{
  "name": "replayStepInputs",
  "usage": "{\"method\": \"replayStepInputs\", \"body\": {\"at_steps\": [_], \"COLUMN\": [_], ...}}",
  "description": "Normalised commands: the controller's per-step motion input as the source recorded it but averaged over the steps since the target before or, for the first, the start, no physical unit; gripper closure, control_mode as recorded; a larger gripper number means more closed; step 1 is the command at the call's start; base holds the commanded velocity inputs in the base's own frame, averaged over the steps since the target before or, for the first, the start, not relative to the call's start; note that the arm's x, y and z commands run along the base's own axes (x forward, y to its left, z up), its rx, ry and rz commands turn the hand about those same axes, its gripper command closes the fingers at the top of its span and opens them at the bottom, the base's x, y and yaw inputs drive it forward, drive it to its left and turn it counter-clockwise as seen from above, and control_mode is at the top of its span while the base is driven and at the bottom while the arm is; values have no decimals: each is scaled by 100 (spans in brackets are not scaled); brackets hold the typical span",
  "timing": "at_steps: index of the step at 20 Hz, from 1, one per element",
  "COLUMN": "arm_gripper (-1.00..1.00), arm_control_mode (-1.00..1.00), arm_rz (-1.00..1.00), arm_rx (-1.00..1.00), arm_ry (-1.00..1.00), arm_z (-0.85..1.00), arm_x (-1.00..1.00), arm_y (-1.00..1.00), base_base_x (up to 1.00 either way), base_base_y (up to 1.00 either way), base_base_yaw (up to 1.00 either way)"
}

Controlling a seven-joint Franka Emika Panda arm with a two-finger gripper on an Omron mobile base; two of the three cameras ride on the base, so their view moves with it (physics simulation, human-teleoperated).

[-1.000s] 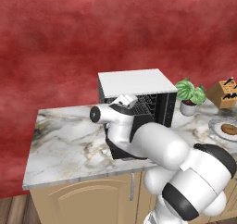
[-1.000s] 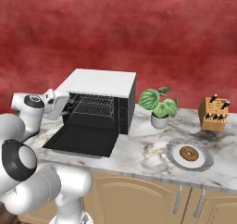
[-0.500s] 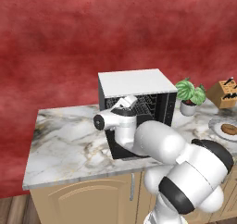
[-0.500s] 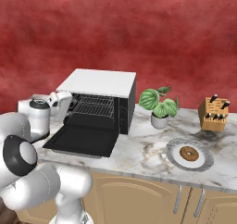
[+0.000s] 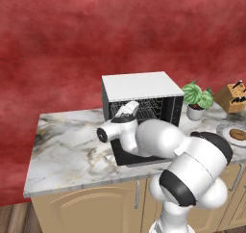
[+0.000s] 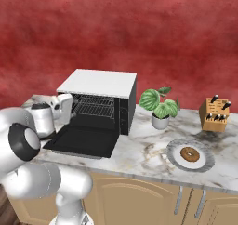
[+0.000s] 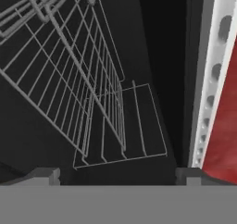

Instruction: Pick up the bagel from the plate, place it on the toaster oven rack, close the door, and set the timer.

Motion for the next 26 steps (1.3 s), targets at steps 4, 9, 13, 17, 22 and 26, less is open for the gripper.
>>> {"method": "replayStepInputs", "body": {"at_steps": [4, 9, 13, 17, 22, 26], "arm_gripper": [-100, -100, -100, -100, -100, -100], "arm_control_mode": [-100, -100, -100, -100, -100, -100], "arm_rz": [0, 0, 0, 0, 0, 0], "arm_rx": [-3, 0, 0, -2, -4, -5], "arm_ry": [-6, -9, -12, -6, 0, 0], "arm_z": [-32, -12, 0, 0, 0, 0], "arm_x": [5, 6, 8, 15, 19, 11], "arm_y": [0, 0, 0, 0, 0, 3], "base_base_x": [0, 0, 0, 0, 0, 0], "base_base_y": [0, 0, 0, 0, 0, 0], "base_base_yaw": [0, 0, 0, 0, 0, 0]}}
